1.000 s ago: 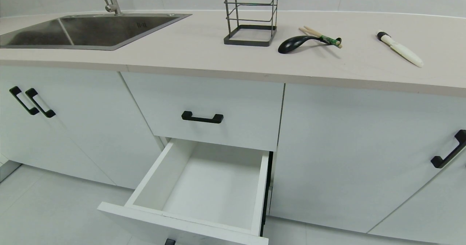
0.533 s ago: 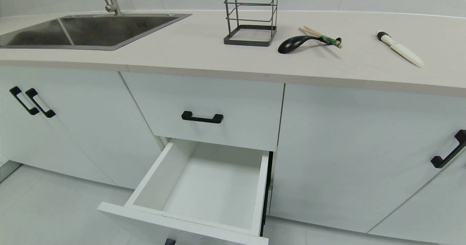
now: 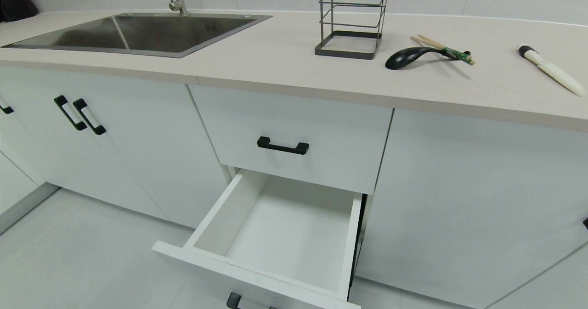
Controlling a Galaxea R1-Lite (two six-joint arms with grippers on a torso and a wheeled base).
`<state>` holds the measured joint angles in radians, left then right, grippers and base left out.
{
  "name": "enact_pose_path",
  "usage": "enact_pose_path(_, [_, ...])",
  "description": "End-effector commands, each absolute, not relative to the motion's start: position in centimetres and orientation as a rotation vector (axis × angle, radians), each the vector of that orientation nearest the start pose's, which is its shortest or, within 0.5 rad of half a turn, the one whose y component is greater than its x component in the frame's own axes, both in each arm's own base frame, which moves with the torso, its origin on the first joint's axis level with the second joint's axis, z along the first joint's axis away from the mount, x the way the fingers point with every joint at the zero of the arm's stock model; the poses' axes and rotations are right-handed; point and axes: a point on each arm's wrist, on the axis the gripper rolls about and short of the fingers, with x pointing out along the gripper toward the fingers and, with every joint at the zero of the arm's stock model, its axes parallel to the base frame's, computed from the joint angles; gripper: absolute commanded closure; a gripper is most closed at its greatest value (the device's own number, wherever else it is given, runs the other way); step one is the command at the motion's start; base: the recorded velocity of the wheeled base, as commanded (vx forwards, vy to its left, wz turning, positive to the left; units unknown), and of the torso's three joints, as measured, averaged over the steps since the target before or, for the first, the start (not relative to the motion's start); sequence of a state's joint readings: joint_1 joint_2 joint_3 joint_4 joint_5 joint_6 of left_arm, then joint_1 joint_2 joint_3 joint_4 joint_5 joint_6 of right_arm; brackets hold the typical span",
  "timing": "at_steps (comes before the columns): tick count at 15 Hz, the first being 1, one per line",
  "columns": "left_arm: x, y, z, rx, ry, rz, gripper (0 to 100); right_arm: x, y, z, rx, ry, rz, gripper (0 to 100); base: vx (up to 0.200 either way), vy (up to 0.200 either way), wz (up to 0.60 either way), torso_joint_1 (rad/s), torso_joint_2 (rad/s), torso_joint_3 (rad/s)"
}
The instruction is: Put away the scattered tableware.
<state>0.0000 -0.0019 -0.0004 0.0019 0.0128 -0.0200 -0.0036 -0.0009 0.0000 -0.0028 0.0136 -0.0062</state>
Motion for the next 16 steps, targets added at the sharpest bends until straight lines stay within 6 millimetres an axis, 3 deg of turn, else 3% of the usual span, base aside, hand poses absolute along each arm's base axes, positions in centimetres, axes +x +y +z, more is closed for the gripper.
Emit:
enact_pose_path(1, [-2.28,0.02,7.53,-0.02,0.001,0.014,0,-2.28,0.04,7.58,-0.006,-0.003,0.011,100,0.0,0.0,0.0,0.0,0.0,0.0])
enact_pose_path(4, [-2.28,0.04,7.55,-0.026,0.0,0.017,0,-2.28,0.04,7.58,-0.006,-0.003,0.009,100,0.0,0.0,0.0,0.0,0.0,0.0])
enact_pose_path(9, [-2.28,0.04,7.55,-0.008,0.0,0.02,0,-2.28,0.04,7.58,-0.005,-0.003,0.009,100,0.2,0.0,0.0,0.003,0.0,0.002])
enact_pose_path(16, [-2.28,0.04,7.53,-0.012,0.001,0.02,0,-2.28,0.04,7.58,-0.008,-0.003,0.011,100,0.0,0.0,0.0,0.0,0.0,0.0])
